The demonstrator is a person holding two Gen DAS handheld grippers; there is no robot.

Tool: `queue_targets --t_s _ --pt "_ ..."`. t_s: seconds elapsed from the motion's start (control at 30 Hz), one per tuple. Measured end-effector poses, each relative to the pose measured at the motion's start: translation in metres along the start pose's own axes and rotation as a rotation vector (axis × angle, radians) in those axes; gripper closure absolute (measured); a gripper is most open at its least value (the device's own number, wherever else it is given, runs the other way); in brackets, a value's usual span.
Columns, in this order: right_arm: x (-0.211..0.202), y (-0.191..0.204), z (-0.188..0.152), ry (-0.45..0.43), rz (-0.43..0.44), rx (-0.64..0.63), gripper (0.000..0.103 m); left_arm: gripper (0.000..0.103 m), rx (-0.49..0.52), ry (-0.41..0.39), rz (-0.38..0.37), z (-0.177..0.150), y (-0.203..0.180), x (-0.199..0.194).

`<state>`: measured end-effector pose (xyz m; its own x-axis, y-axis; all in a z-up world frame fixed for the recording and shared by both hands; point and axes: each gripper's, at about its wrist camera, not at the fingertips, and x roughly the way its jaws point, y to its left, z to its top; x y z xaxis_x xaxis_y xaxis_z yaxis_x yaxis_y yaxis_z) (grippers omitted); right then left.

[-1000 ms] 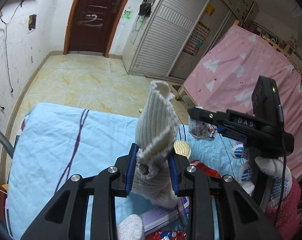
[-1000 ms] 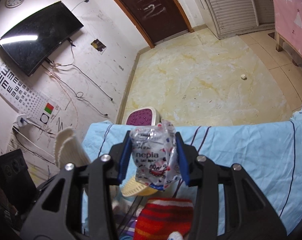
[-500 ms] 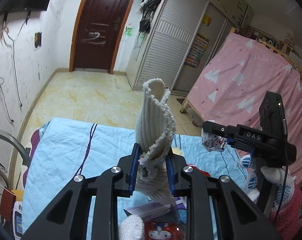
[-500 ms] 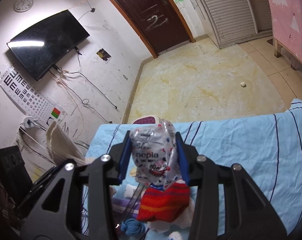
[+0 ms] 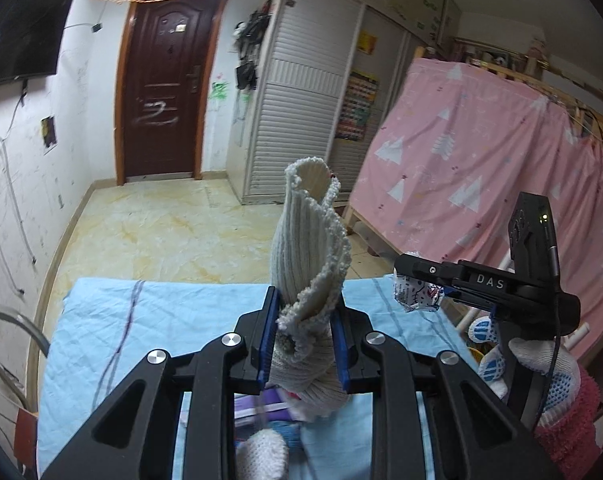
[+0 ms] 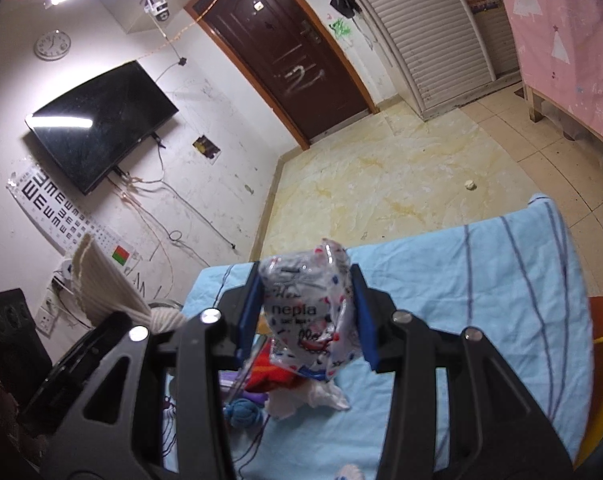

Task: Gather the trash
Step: 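Lift and carry the sock and tissue pack toward the yellow bucket with both tools, then open the right tool to drop the tissue pack into the bucket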

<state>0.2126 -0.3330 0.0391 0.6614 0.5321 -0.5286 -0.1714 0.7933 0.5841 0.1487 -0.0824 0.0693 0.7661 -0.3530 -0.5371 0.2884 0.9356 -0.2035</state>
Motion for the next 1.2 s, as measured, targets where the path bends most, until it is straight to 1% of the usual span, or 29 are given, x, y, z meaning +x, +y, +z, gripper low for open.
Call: queue_targets --t_s 0.27,0.43,0.63,0.9,1.2 --pt "-0.044 -0.039 -0.005 -0.061 -0.027 0.047 0.063 0.088 0.066 0.007 -0.054 0.001 -0.054 0.008" --pt "-0.063 -0.061 -0.009 -0.083 -0.043 0.073 0.063 0.088 0.112 0.011 -0.092 -0.004 -0.091 0.014" --pt "-0.086 -0.088 -0.014 -0.115 -0.058 0.109 0.063 0.088 0.153 0.022 -0.128 -0.009 -0.127 0.022" --pt "-0.123 -0.125 -0.028 -0.162 -0.089 0.162 0.063 0.088 0.22 0.036 -0.176 -0.02 -0.181 0.029" --pt "-0.155 -0.171 -0.049 -0.187 -0.15 0.221 0.062 0.088 0.303 0.072 -0.222 -0.032 -0.238 0.042"
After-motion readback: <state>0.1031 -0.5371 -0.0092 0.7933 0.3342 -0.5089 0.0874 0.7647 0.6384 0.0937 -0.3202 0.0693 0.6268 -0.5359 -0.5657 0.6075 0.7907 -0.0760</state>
